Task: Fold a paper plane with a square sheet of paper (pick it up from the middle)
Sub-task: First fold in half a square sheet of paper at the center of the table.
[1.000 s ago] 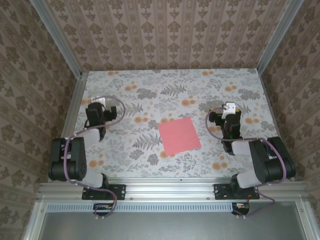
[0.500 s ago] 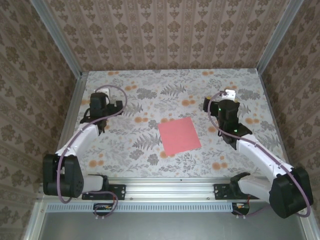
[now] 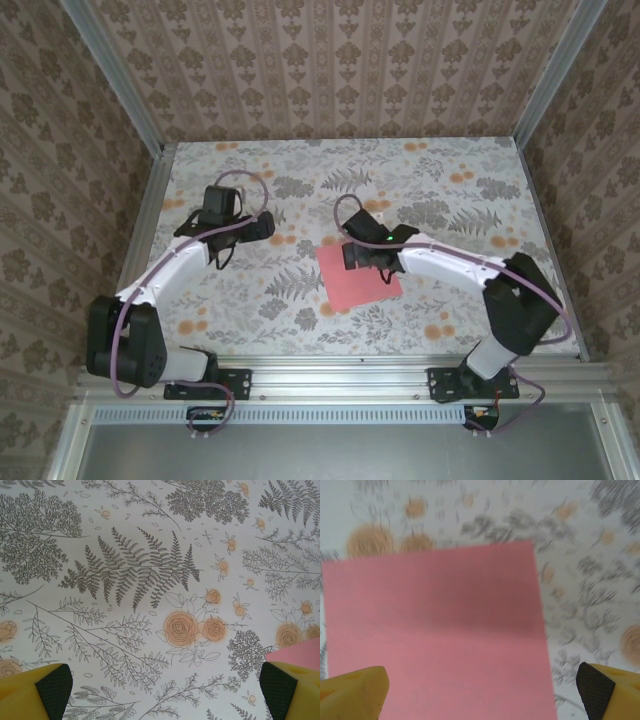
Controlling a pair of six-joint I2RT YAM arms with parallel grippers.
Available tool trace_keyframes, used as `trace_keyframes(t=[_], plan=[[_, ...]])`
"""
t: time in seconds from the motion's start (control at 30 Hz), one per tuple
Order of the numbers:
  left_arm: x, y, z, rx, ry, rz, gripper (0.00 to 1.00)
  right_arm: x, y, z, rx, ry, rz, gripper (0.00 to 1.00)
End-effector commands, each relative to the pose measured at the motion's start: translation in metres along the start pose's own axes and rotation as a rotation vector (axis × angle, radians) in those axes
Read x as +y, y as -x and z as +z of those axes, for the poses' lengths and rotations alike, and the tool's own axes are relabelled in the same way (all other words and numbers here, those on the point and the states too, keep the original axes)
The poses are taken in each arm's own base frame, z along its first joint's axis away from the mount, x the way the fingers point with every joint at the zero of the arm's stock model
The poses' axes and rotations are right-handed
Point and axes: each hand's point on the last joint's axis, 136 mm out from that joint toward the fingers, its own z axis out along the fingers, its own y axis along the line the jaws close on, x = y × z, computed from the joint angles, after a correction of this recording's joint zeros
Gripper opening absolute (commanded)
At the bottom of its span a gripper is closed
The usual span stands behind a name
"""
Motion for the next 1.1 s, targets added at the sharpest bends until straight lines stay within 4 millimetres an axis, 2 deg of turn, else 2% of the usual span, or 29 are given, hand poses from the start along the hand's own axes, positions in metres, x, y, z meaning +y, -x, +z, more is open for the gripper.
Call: trace_keyframes(t=[0.0, 0.1, 0.23, 0.4, 0.53, 0.77, 0.9, 1.07], plan=[[0.001, -0.009, -0.001, 0.041, 0.004, -0.060, 1.00, 0.009, -0.029, 0.003, 0.158, -0.015, -0.048, 1.00], [0.002, -0.012, 0.001, 0.046, 0.008, -0.067, 1.00, 0.017, -0.035, 0.010, 0.208, -0.022, -0.088, 1.00], [0.005, -0.015, 0.002, 0.050, 0.020, -0.070, 1.00, 0.033, -0.032, 0.015, 0.226, 0.027, -0.098, 1.00], [0.012, -0.018, 0.003, 0.052, 0.048, -0.090, 1.00, 0.042, -0.031, 0.030, 0.273, 0.014, -0.126, 1.00], [0.018, -0.018, 0.003, 0.051, 0.065, -0.117, 1.00, 0.040, -0.027, 0.042, 0.296, -0.012, -0.144, 1.00], [0.022, -0.022, 0.004, 0.055, 0.075, -0.131, 1.00, 0.037, -0.033, 0.057, 0.335, -0.018, -0.133, 1.00], [0.023, -0.023, 0.004, 0.056, 0.077, -0.131, 1.00, 0.038, -0.044, 0.067, 0.377, -0.011, -0.121, 1.00], [0.025, -0.024, 0.003, 0.062, 0.084, -0.128, 1.00, 0.042, -0.073, 0.081, 0.471, 0.031, -0.085, 1.00]])
